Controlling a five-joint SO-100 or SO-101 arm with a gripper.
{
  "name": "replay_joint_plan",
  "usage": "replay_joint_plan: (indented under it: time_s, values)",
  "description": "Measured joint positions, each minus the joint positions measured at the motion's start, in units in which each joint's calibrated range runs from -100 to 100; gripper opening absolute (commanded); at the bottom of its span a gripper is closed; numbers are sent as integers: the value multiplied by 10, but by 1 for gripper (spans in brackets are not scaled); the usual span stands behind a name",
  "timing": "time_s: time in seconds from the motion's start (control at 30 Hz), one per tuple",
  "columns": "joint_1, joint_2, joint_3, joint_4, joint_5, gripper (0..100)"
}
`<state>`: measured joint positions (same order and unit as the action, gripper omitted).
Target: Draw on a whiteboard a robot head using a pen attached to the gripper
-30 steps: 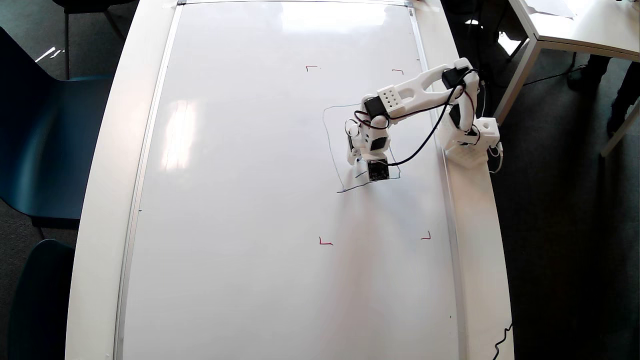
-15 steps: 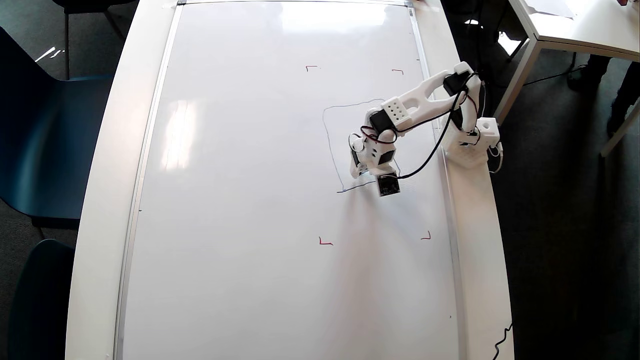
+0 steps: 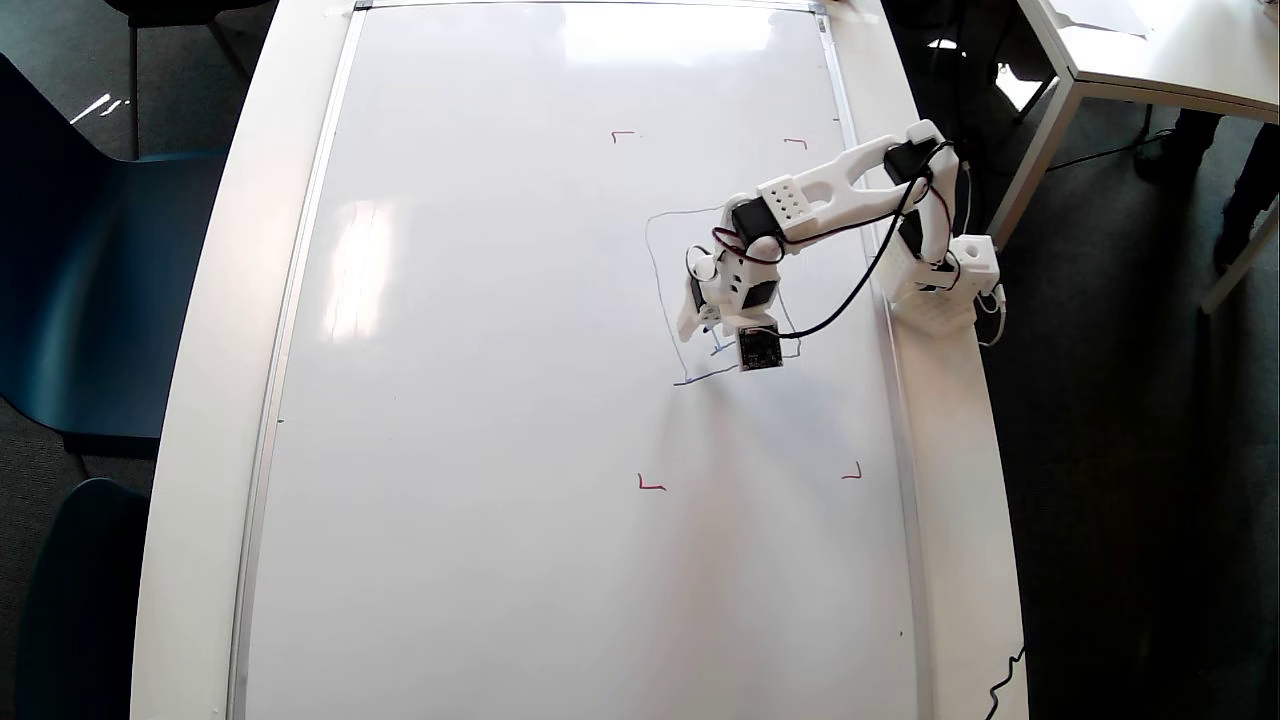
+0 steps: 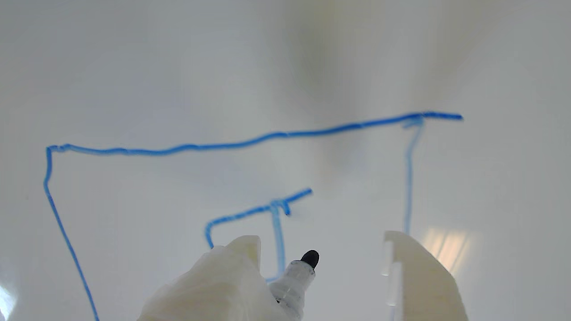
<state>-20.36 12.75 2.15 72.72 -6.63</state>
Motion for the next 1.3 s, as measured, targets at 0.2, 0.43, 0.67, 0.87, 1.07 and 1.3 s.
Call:
replay_joint_plan:
  time_s: [0.2, 0.43, 0.67, 0.87, 1.07, 1.3]
  values:
    - [32, -14, -1, 30, 11, 22]
    - [101, -16, -1, 57, 14, 22]
    - [177, -16, 3, 64, 18, 22]
    - [216, -16, 14, 55, 30, 22]
    - [222, -16, 14, 47, 32, 22]
    - [227, -3, 14, 41, 32, 21]
